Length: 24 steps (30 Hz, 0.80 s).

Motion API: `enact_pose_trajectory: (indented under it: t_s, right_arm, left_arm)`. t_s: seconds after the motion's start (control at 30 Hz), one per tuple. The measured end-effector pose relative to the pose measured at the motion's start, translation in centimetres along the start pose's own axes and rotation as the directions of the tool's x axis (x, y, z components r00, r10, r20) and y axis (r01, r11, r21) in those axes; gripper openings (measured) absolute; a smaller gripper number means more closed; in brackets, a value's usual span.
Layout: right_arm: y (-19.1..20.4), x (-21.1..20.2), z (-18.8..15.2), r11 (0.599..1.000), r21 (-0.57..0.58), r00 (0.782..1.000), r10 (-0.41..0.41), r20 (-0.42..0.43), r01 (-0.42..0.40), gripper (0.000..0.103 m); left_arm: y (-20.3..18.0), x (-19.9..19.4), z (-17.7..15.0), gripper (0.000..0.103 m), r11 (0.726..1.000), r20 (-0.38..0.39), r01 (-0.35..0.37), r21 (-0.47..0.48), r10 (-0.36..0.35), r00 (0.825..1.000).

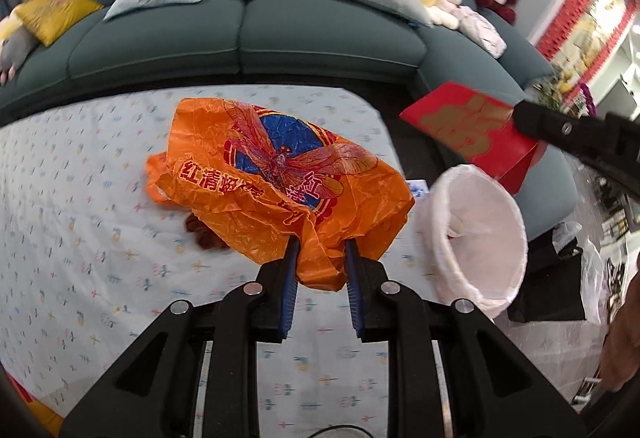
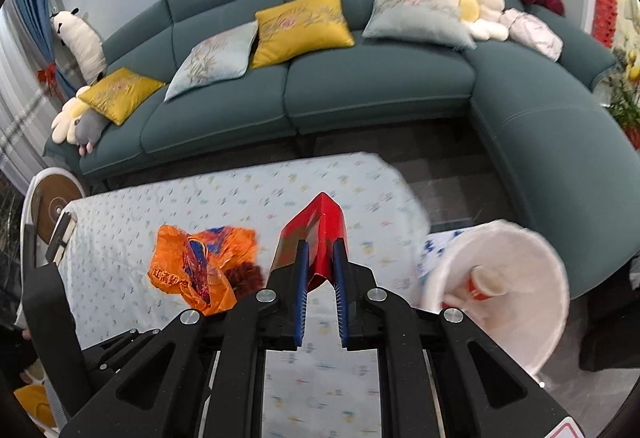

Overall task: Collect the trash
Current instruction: 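Carry the orange bag and red packet over the bin and open both grippers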

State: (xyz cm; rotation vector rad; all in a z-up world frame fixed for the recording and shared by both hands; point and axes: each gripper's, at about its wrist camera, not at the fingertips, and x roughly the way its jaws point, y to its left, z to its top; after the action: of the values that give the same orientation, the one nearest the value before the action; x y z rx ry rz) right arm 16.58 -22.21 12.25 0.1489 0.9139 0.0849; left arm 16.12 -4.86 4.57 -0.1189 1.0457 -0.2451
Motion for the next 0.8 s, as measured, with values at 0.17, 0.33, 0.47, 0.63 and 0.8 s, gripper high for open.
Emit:
enact_pose_trajectory:
  t_s: [0.17, 0.33, 0.47, 0.63, 0.8]
  right_arm:
    - [-4.4, -2.7, -0.4, 0.999, 0.05, 1.0, -0.019, 0.018, 0.018, 0.012]
    - [-9.7, -4.1, -1.8, 0.989, 0.137, 0.997, -0.067, 0.027, 0.062, 0.011]
    - [-13.6, -5.2, -2.9, 0.973, 0.189, 0.989, -0.141, 0.046, 0.13, 0.012]
    - [-17.7, -5.8, -4.0, 0.948, 0.284, 0.984, -0.167, 0.06, 0.144, 0.012]
    - [-20.7, -4.9, -5.2, 0.923, 0.347, 0.981, -0.191, 0.038, 0.167, 0.012]
  left_arm:
    - [-4.0, -0.2, 0.0, 0.021, 0.997, 0.011, 0.017, 0.071, -0.018, 1.0]
    - [-8.1, 0.2, -0.5, 0.021, 0.99, 0.004, 0.036, 0.138, -0.037, 0.999]
    - [-11.6, 0.8, -0.9, 0.021, 0.978, -0.002, 0.051, 0.201, -0.051, 0.999]
    - [-15.9, 2.2, -1.6, 0.021, 0.95, -0.015, 0.086, 0.3, -0.086, 0.996]
    - [-19.3, 3.8, -2.1, 0.021, 0.925, -0.046, 0.116, 0.363, -0.107, 0.993]
